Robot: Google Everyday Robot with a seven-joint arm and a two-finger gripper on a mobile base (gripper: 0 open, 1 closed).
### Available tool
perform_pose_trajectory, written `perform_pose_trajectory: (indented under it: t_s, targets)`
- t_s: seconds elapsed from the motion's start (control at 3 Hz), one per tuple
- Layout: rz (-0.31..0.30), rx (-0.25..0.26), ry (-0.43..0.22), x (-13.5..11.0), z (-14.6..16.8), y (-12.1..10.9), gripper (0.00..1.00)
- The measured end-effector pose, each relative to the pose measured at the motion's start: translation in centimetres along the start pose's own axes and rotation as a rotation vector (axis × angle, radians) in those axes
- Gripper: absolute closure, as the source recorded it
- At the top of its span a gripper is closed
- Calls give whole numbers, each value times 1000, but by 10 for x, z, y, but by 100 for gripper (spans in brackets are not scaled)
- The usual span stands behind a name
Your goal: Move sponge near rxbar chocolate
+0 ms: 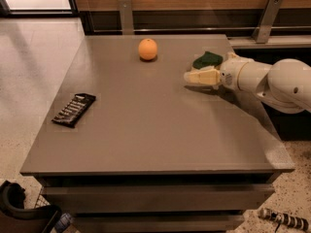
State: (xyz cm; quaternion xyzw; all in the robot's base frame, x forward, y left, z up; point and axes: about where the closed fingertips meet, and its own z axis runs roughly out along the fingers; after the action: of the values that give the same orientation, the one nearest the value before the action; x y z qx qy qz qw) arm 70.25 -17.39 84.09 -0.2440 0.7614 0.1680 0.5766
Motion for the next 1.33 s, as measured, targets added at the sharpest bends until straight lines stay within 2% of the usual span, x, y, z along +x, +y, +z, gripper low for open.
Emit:
perform_pose_trajectory:
  t_s: [0.67,1.0,1.33]
  targets:
    - [29,-20,9,16,9,8,0]
    - [33,-25,9,18,12,10,12]
    - [32,-29,9,17,13,12,36]
